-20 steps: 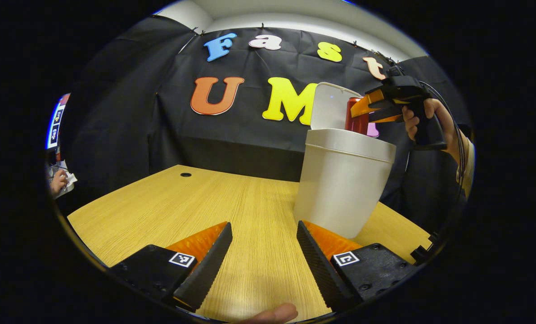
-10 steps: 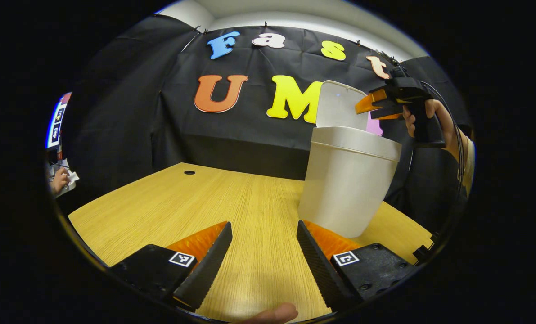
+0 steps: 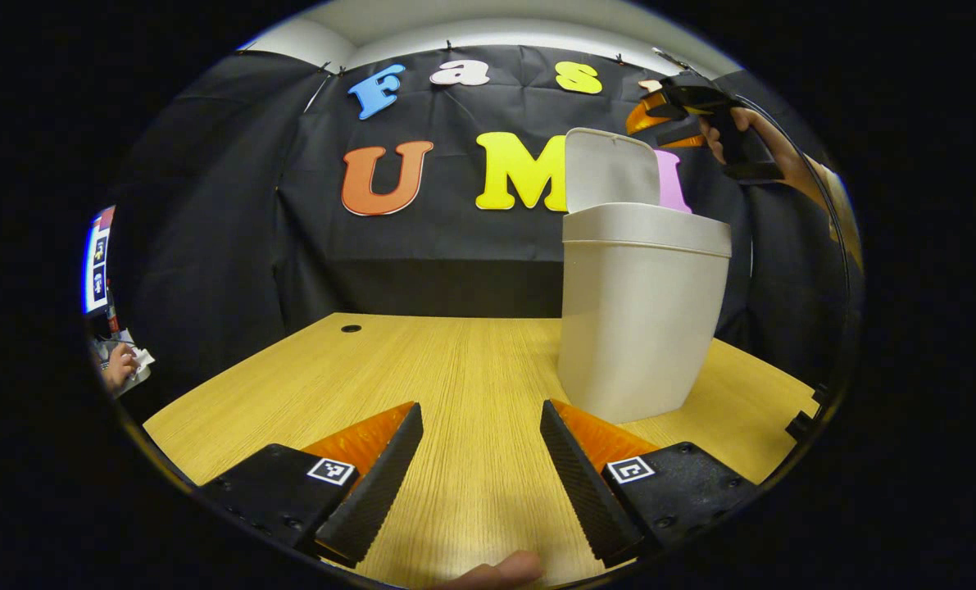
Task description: Press the lid of the desktop garbage bin to open it, pick up the crumpled paper on the desktop and throw it into the bin, then pick up the pop can on the desktop and drop it into the bin, and finally close the garbage bin lid.
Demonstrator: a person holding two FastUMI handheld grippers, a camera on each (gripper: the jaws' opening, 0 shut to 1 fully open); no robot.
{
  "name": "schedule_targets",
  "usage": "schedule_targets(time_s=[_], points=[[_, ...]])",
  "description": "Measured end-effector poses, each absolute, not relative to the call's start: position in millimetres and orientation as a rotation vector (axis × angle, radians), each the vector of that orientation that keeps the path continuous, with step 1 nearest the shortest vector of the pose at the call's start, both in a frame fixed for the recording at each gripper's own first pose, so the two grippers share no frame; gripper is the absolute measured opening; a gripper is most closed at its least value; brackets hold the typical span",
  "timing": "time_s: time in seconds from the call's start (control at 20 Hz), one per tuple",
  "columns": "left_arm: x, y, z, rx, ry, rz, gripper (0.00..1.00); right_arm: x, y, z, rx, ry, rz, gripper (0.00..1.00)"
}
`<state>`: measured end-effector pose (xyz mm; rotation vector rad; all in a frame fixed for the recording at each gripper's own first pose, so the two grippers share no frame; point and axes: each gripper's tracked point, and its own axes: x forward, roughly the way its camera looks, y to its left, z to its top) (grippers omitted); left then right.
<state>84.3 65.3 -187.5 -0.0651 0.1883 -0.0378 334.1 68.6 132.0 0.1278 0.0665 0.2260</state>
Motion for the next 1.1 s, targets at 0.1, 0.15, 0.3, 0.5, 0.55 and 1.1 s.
schedule_targets(time_s=[0.1,0.15,0.3,0.5,0.55,1.1], points=[[85.0,65.3,-190.5,-0.052,0.195,-0.057,0.96,340.1,70.4,144.5,0.119,0.031,0.218,0.76],[84.7,67.9,-191.3,-0.040,0.196,-0.056,0.96,344.0,72.6,150.5,0.106,0.017,0.213,0.76],[86.6,68.5,-194.1,-0.017,0.192,-0.082,0.96,358.8,83.2,164.8,0.080,-0.005,0.206,0.76],[87.6,72.8,-202.8,-0.012,0.220,-0.093,0.96,388.0,92.1,180.1,0.072,-0.008,0.155,0.76],[87.3,73.6,-204.3,-0.009,0.223,-0.091,0.96,395.7,94.7,177.0,0.061,0.015,0.146,0.76],[89.7,79.3,-210.2,-0.001,0.227,-0.092,0.96,395.2,105.3,149.8,-0.060,0.093,0.108,0.76]])
